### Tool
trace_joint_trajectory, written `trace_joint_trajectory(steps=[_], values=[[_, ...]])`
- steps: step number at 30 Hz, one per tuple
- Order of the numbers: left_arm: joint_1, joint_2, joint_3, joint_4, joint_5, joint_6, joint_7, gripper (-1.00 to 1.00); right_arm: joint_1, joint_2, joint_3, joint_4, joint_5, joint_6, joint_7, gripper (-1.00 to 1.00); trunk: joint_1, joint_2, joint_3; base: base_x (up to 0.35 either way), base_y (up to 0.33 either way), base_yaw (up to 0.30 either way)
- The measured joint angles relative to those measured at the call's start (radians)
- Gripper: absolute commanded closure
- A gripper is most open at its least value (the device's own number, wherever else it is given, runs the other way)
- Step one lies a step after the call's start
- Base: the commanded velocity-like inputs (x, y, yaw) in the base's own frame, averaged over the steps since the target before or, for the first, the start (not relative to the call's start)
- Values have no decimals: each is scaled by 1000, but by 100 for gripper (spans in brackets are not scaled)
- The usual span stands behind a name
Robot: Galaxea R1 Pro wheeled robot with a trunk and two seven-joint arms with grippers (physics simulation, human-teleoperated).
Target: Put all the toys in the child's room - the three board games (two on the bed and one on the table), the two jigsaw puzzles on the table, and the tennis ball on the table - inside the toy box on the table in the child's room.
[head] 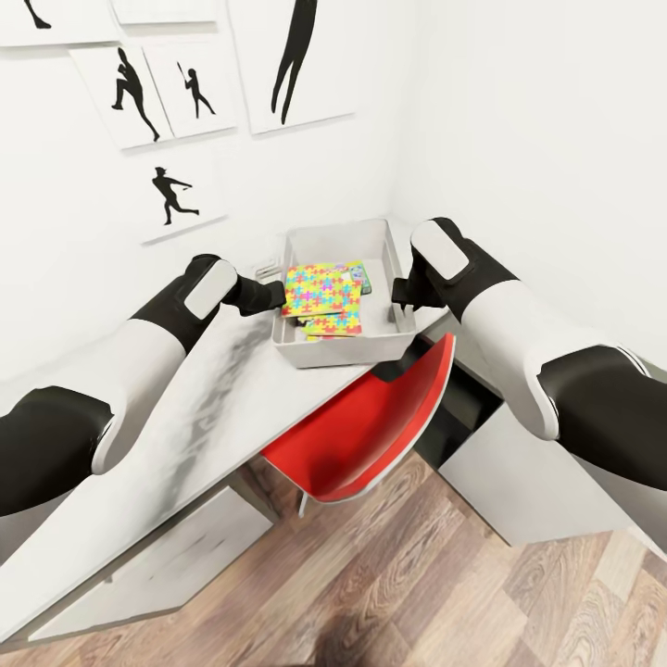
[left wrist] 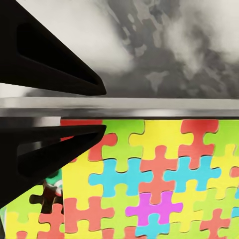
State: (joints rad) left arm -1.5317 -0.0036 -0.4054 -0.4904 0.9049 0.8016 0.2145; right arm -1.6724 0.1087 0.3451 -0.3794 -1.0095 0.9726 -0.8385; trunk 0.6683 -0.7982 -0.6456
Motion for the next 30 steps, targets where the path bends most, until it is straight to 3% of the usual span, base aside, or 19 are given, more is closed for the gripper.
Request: trace_joint_trajectory(steps=[7, 30], values=[[0, 0, 0, 0, 0, 0, 0, 100, 0, 0, 0, 0, -1, 0, 0, 100, 0, 0, 9, -68, 11, 0], [0, 0, 1, 0, -1, 2, 0, 100, 0, 0, -2, 0, 1, 2, 0, 100, 1, 0, 10, -195, 103, 0]])
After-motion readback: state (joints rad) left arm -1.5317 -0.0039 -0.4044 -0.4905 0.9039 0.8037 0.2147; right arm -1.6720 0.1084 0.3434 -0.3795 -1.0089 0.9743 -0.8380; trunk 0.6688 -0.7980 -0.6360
